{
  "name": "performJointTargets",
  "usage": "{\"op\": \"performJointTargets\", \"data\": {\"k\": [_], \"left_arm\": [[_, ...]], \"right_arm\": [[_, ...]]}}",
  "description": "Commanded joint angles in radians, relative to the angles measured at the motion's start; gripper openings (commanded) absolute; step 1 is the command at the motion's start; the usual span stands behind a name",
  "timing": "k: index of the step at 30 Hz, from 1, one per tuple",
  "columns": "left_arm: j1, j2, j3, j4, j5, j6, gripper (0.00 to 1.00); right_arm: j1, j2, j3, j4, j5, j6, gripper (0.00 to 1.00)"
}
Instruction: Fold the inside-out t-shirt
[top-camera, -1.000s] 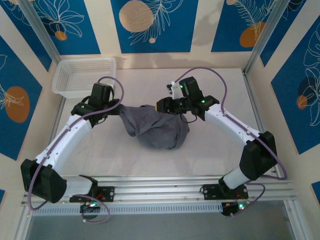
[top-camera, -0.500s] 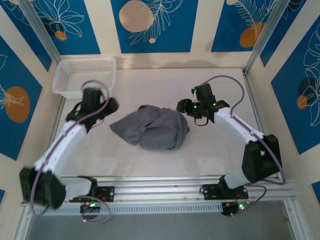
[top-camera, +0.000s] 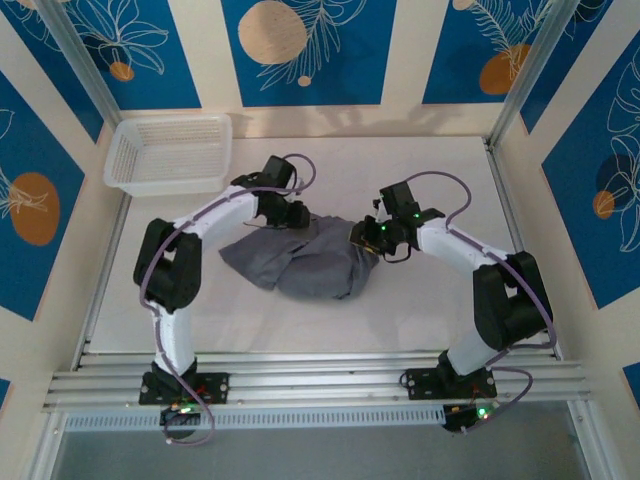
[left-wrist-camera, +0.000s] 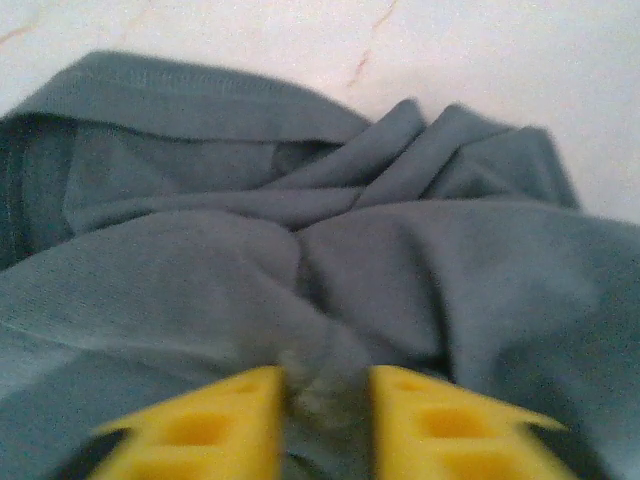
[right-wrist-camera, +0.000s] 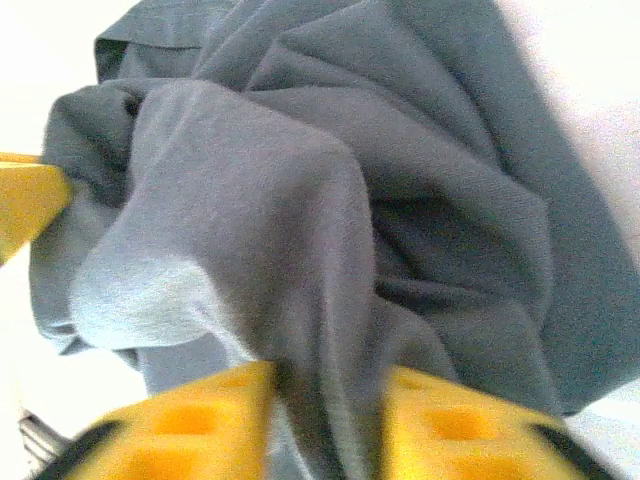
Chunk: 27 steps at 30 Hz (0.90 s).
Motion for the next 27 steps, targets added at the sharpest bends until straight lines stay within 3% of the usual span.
{"op": "performJointTargets", "data": {"k": [1, 2, 10, 12, 16, 19, 20, 21, 22, 26, 27], "left_arm": [[-0.004, -0.03, 0.077, -0.056, -0.039, 0.041, 0.0], [-0.003, -0.043, 0.094, -0.055, -0.037, 0.046, 0.0], [0.012, -0.121, 0.49, -0.135, 0.023, 0.069, 0.0], [0.012, -0.198, 0.476, -0.113, -0.018, 0.067, 0.0], [0.013, -0.461, 0.148, -0.024, -0.288, 0.045, 0.0], [0.022, -0.647, -0.156, -0.016, -0.533, -0.04, 0.0], [0.026, -0.696, -0.249, -0.02, -0.596, -0.075, 0.0], [0.034, -0.749, -0.346, -0.024, -0.66, -0.114, 0.0], [0.049, -0.793, -0.439, -0.035, -0.705, -0.157, 0.0], [0.119, -0.916, -0.638, -0.095, -0.803, -0.286, 0.34], [0.131, -0.942, -0.654, -0.088, -0.816, -0.29, 0.4]], "right_arm": [[0.004, -0.089, -0.004, 0.051, -0.078, -0.028, 0.06], [0.001, -0.109, 0.001, 0.059, -0.081, -0.033, 0.0], [-0.027, -0.36, 0.115, 0.134, -0.018, -0.132, 0.0], [0.003, -0.447, 0.074, 0.218, -0.036, -0.194, 0.0], [0.148, -0.575, -0.082, 0.321, -0.205, -0.36, 0.0], [0.305, -0.582, -0.22, 0.253, -0.216, -0.36, 0.01], [0.345, -0.566, -0.272, 0.261, -0.239, -0.338, 0.08], [0.398, -0.537, -0.311, 0.259, -0.264, -0.319, 0.25], [0.441, -0.511, -0.316, 0.227, -0.254, -0.304, 0.33], [0.456, -0.582, -0.307, 0.191, -0.088, -0.262, 0.48], [0.432, -0.623, -0.314, 0.204, -0.023, -0.252, 0.58]]}}
